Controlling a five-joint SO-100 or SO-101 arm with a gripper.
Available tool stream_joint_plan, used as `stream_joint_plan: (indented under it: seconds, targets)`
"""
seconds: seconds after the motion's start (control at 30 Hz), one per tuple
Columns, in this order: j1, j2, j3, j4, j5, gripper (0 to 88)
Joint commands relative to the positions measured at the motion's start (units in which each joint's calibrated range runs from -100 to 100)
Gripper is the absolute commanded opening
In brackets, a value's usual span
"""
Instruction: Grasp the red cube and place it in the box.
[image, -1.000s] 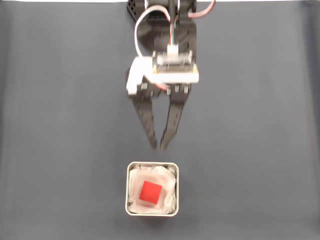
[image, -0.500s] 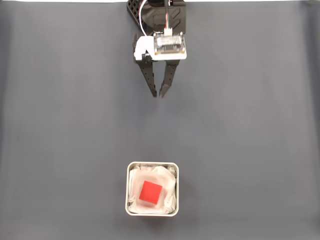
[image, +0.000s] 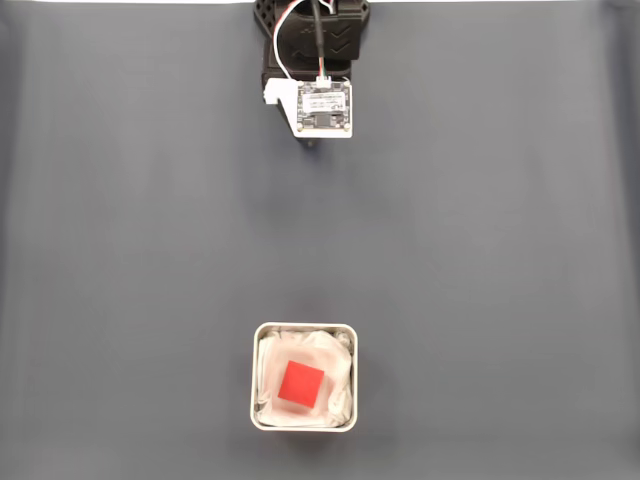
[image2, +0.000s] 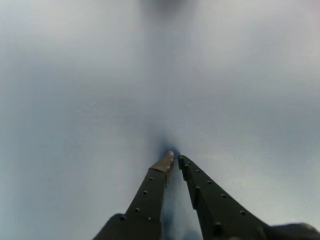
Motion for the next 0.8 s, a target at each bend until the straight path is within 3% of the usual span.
stream_joint_plan:
  seconds: [0.0,0.77]
  targets:
    - [-0.18,-0.09,0.45,1.84,-0.68,0.0]
    - [-1.38,-0.09,0.45,1.84,-0.78,0.2]
